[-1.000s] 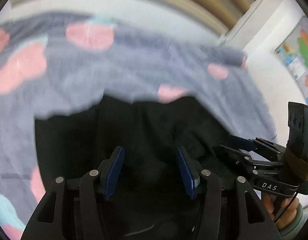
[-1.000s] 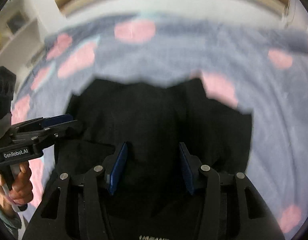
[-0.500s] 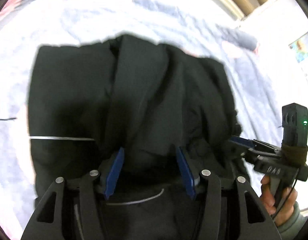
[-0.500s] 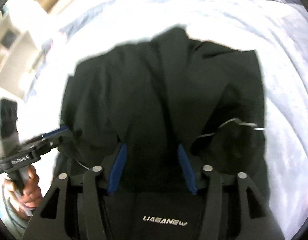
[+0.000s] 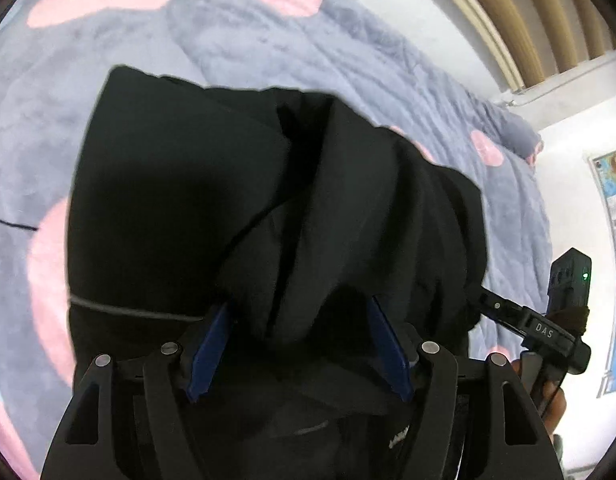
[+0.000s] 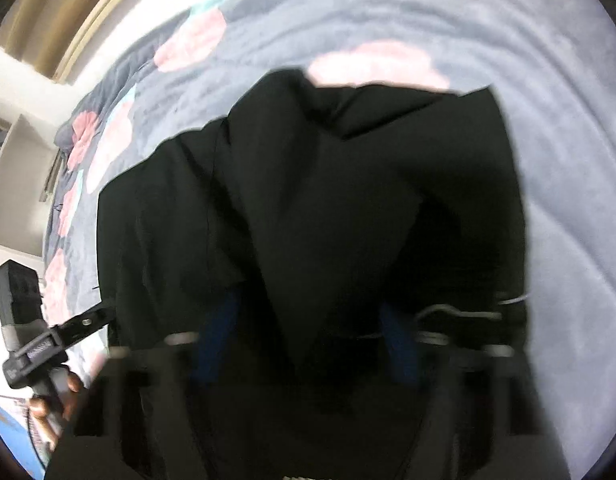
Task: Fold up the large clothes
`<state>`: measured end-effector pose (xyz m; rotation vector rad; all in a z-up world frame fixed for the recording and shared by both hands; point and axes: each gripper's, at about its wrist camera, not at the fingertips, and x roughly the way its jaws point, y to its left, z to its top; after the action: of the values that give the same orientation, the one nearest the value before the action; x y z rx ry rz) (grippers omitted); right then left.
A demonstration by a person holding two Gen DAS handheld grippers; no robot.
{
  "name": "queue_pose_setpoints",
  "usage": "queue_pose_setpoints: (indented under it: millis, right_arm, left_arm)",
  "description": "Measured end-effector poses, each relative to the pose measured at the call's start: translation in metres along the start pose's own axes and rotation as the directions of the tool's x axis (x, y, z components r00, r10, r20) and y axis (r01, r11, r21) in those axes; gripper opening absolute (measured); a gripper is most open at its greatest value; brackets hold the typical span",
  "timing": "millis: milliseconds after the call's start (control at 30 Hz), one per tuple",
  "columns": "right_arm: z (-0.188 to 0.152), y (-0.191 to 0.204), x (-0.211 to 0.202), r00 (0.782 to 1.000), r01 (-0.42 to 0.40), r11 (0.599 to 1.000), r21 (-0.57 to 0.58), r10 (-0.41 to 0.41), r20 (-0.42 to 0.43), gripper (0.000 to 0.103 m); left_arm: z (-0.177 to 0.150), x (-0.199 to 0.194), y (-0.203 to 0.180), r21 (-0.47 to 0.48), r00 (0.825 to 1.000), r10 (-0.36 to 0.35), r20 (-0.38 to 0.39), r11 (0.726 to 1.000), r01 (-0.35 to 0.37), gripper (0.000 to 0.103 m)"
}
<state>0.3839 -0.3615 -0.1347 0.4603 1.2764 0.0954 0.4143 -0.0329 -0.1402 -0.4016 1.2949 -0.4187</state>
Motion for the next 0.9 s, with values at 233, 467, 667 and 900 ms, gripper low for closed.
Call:
queue_pose_setpoints:
  millis: [233, 467, 667, 900]
  right_arm:
    - [-0.007, 0.023, -0.071, 0.985, 0.003, 0.996, -0.091, 0.013, 0.174, 0.01]
    - [-0.028, -0.003, -0.006, 0.996, 0.085, 0.994, -0.072, -0.083, 0.029, 0.01]
    - [-0.033, -0.018, 0.014, 0.995, 0.09, 0.995, -0.044, -0.092, -0.029, 0.016]
    - [-0.041, 0.029, -0.055, 0.988, 0.147, 0.971, -0.19, -0.135, 0.075, 0.05]
  left_arm:
    - [0.004, -0.042, 0.001, 0.061, 0.993, 0.006, 0.12, 0.998, -0.013, 0.016]
    - [-0.007, -0.012, 0.017, 0.089, 0.995, 0.091, 0.033, 0.992, -0.094, 0.023]
    - [-0.014, 0.012, 0.015, 0.114, 0.989, 0.145, 0.007, 0.983, -0.145, 0.032]
    - [-0.024, -0.053, -0.024, 0.191, 0.966, 0.204, 0.157, 0.954, -0.233, 0.047]
